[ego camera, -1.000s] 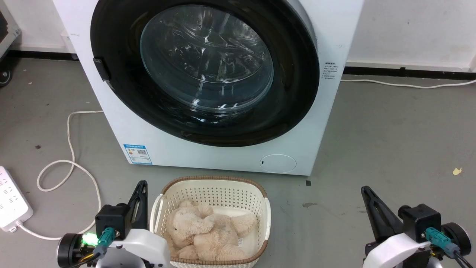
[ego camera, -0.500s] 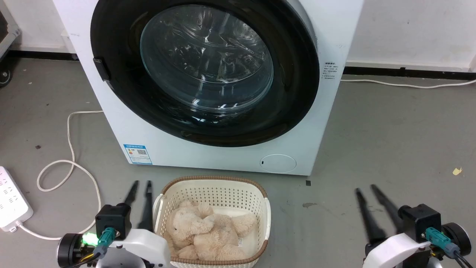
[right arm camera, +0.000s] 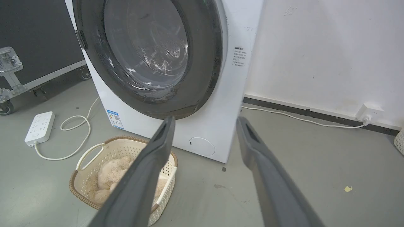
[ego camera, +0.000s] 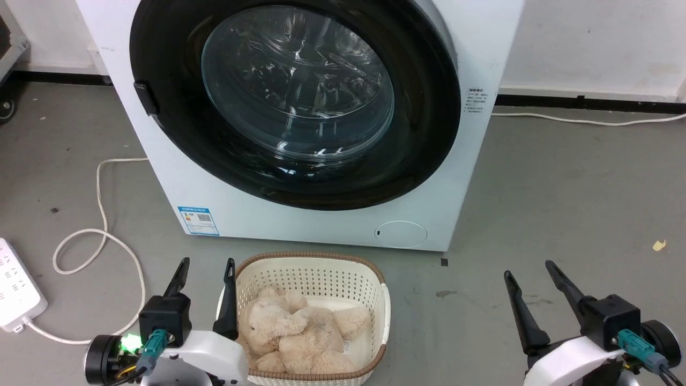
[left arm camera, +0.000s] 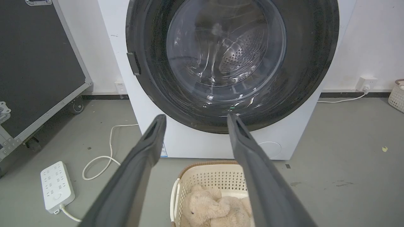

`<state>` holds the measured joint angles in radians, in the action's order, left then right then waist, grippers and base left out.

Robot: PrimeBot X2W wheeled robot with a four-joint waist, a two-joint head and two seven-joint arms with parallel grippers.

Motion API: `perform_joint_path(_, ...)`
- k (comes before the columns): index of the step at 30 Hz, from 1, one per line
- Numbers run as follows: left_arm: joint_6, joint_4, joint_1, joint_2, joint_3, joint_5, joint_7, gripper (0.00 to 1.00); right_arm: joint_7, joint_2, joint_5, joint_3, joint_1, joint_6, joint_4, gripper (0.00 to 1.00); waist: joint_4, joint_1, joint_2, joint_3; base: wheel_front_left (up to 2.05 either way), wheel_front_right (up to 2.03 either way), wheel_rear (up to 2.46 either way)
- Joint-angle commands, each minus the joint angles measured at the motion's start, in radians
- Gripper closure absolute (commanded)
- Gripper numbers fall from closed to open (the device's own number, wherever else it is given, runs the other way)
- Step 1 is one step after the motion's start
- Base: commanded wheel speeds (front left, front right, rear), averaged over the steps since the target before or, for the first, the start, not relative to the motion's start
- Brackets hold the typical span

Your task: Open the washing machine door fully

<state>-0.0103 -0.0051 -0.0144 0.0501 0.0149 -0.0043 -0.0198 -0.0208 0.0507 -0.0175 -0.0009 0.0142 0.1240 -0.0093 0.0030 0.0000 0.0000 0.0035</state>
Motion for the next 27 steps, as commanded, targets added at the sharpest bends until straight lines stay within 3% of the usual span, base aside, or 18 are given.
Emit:
perform_joint_path(1, -0.006, -0.007, 0.015, 0.000, 0.002, -0.010, -0.012, 0.00, -0.012, 0.004, -0.006, 0.001, 0.005, 0.001, -0.008, 0.00, 0.002, 0.0000, 0.0000, 0.005, 0.00, 0.00, 0.00)
perform_joint_path(22, -0.026, -0.048, -0.022, 0.000, 0.018, -0.037, -0.054, 0.00, 0.009, 0.059, -0.110, -0.013, -0.158, 0.002, -0.003, 0.00, 0.036, 0.0000, 0.0000, 0.115, 0.00, 0.00, 0.00)
perform_joint_path(24, -0.030, -0.052, -0.025, 0.000, 0.021, -0.041, -0.058, 0.00, 0.020, 0.057, -0.138, -0.026, -0.182, 0.002, 0.003, 1.00, 0.040, 0.0000, 0.0000, 0.125, 0.00, 0.00, 0.00)
perform_joint_path(27, -0.036, -0.057, -0.029, 0.000, 0.025, -0.046, -0.065, 0.00, 0.037, 0.058, -0.176, -0.046, -0.221, 0.002, 0.012, 1.00, 0.046, 0.0000, 0.0000, 0.139, 0.00, 0.00, 0.00)
